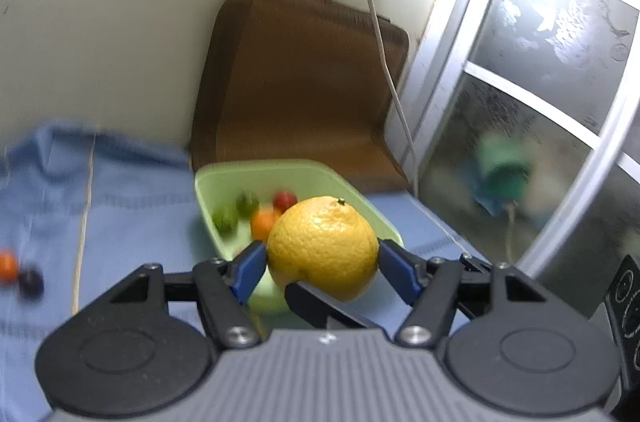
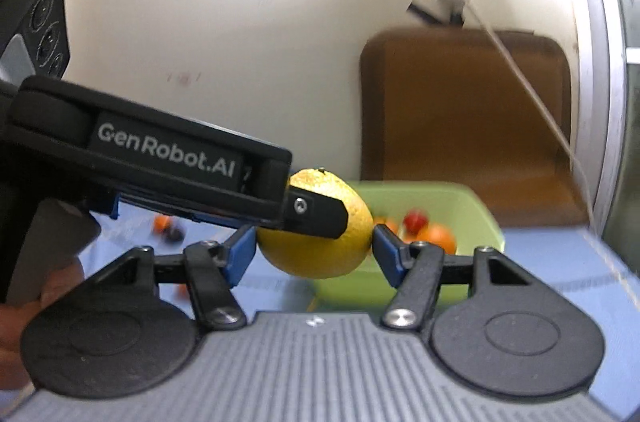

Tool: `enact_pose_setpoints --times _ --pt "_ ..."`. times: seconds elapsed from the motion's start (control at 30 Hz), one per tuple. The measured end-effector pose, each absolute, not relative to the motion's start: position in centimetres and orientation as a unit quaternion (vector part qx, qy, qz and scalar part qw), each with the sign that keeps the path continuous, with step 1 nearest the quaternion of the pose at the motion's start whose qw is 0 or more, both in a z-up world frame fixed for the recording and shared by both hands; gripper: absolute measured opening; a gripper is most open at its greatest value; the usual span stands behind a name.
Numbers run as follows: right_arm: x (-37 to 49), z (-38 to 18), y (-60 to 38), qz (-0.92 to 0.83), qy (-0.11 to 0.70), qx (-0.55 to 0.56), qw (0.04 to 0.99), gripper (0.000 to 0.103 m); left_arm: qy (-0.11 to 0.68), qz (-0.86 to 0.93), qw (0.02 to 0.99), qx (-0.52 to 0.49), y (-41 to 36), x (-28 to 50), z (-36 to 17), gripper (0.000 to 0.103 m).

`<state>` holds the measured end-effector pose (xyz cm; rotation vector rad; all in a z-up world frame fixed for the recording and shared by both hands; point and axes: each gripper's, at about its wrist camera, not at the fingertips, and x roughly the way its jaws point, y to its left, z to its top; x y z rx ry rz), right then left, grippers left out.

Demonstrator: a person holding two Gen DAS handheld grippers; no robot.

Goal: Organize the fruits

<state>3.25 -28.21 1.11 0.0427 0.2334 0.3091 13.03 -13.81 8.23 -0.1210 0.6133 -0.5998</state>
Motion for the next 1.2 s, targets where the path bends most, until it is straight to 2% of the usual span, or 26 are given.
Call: enact_pose_setpoints --times 0.23,0.33,0.43,0.77,1.2 --pt "10.3 -0.1 -29.3 0.139 0.16 0.049 0.976 0.067 0.341 -0.275 0.896 -0.068 -15.4 20.0 5.1 0.063" --pt "11.5 -0.8 -29.5 0.138 0.172 0.053 0.974 0.068 0.34 -0.264 0.901 -0.058 -16.1 20.7 3.9 0.069" --pt "10.7 -0.5 -29.8 0.14 0.146 0.048 0.978 0.076 0.323 -0.255 0.909 -0.064 -15.9 20.5 4.3 0.069" --pt "5.7 -0.1 -31.3 0.132 0.12 0.084 0.98 0.076 0.251 -0.229 0.939 -0.055 -11.7 12.9 8.1 0.073" --pt "-1.9 -2.5 -31.1 0.091 0.164 0.174 0.967 0.075 0.325 -0.195 0.925 -0.004 -9.8 5.3 1.9 0.074"
